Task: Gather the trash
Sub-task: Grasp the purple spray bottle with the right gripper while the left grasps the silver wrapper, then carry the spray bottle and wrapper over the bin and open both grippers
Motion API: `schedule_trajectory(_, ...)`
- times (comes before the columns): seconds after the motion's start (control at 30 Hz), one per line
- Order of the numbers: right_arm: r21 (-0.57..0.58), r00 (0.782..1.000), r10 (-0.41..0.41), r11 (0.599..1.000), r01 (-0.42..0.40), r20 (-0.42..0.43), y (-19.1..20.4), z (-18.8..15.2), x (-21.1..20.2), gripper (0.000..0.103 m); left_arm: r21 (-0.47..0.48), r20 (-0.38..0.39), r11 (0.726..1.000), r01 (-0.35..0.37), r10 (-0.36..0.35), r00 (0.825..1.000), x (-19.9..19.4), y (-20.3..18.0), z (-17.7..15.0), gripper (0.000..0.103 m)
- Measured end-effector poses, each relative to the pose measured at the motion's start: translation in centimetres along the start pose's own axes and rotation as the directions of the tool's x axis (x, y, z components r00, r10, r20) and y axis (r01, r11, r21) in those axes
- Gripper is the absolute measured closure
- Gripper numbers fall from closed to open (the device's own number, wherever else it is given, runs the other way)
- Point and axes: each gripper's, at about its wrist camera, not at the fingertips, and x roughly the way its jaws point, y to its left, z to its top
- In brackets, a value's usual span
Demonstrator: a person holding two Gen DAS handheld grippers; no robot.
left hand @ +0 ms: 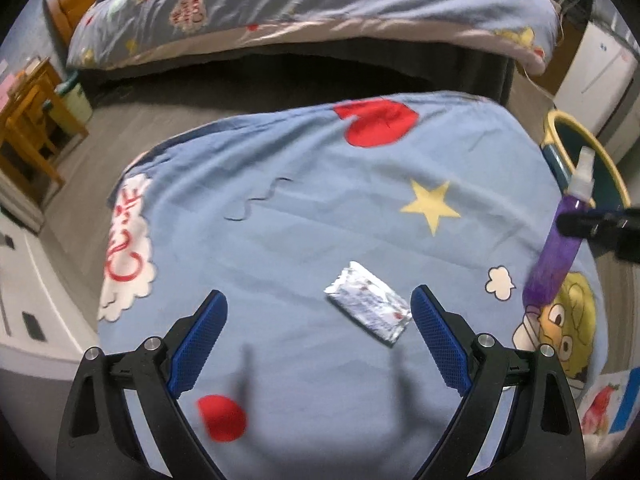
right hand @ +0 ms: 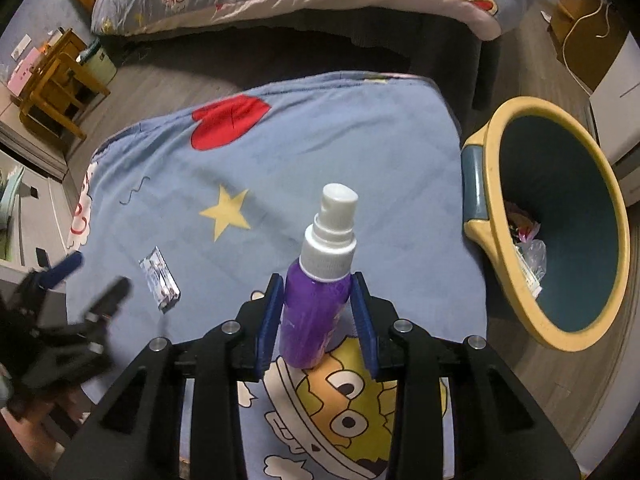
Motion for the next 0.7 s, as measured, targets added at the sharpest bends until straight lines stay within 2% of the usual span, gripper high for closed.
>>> schedule_trajectory(0.17,-0.006,1.000,0.011,1.000,-0.011,0.024,-0.1,0.5,-0.3,0.069,-0.101,-0.035,0.994,0.044,-0.047,0.998,2.3,-0.9,-0.3,0.012)
schedule_trajectory(0.23,-0.009,0.999,0.020,1.000,-0.020,0.037,-0.2,0.6,-0.7,0.069,-0.118,-0.059,0.992,0.044,-0.052,0.997,3.4,-1.4,-0.7,0.023)
schedule_trajectory(0.27,-0.008,0.999,0.023,1.000,-0.023,0.044,-0.3,0.7,-0.9,0.070,-0.120,-0.069,0.992,0.040,-0.049,0.996,3.7,-1.4,-0.9,0.033)
schedule_trajectory(0.33,-0.012,0.997,0.025,1.000,-0.024,0.068,-0.4,1.0,-1.6,0.070,-0.094,-0.049,0.996,0.008,-0.012,0.999,3.7,-2.0,-1.1,0.037)
schedule_trajectory(0.37,-0.012,0.997,0.027,1.000,-0.026,0.078,-0.5,1.1,-1.9,0.070,-0.078,-0.045,0.997,-0.009,0.005,0.999,3.7,-2.3,-1.2,0.045)
schedule_trajectory(0.4,-0.005,0.995,0.038,0.999,-0.038,0.091,-0.8,1.3,-2.3,0.070,-0.068,-0.036,0.998,-0.012,0.010,0.999,3.6,-2.4,-1.2,0.058)
schedule_trajectory(0.5,0.009,0.992,0.055,0.998,-0.056,0.115,-1.2,1.7,-3.1,0.070,-0.041,-0.033,0.999,-0.019,0.017,0.999,3.3,-2.7,-1.1,0.082)
schedule_trajectory(0.7,0.027,0.987,0.062,0.997,-0.067,0.150,-2.3,2.2,-4.5,0.070,-0.002,-0.007,1.000,-0.018,0.018,1.000,2.4,-3.1,-0.7,0.091)
